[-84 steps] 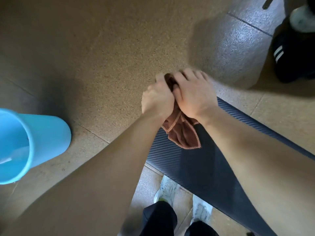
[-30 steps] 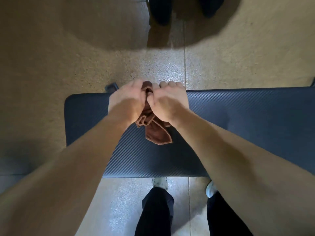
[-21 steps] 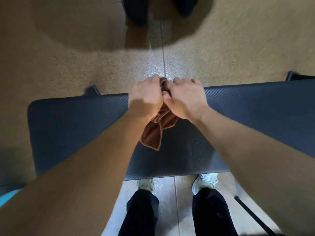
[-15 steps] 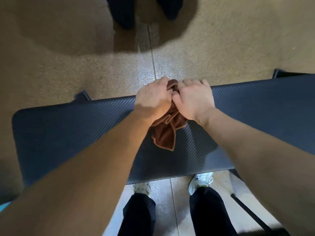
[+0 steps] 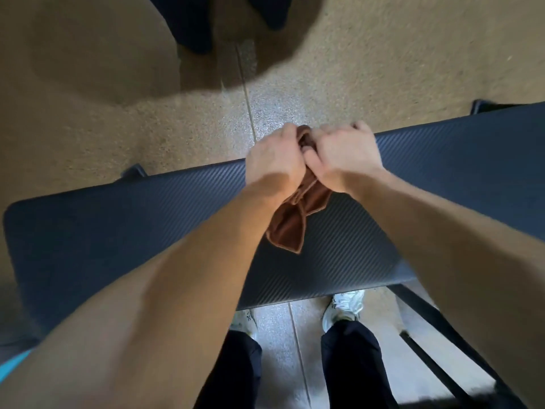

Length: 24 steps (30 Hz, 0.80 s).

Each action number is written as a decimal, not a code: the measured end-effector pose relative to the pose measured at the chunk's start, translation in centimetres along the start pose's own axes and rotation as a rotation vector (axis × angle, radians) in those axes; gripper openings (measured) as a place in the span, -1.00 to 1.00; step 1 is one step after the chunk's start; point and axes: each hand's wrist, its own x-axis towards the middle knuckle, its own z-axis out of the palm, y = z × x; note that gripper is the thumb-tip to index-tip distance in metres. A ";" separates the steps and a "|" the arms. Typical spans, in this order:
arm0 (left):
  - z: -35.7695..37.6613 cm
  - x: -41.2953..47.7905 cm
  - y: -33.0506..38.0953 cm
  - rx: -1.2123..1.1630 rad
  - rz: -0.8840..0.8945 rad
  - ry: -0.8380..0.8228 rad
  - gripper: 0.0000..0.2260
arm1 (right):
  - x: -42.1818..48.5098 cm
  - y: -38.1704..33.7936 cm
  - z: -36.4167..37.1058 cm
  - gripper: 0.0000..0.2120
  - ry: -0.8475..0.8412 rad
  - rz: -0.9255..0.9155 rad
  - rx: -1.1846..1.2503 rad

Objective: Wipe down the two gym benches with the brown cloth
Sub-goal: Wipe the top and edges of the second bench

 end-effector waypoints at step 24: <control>4.3 2.9 11.4 -0.049 0.151 0.065 -0.79 | -3.3 11.9 0.0 -0.41 0.068 0.137 -0.041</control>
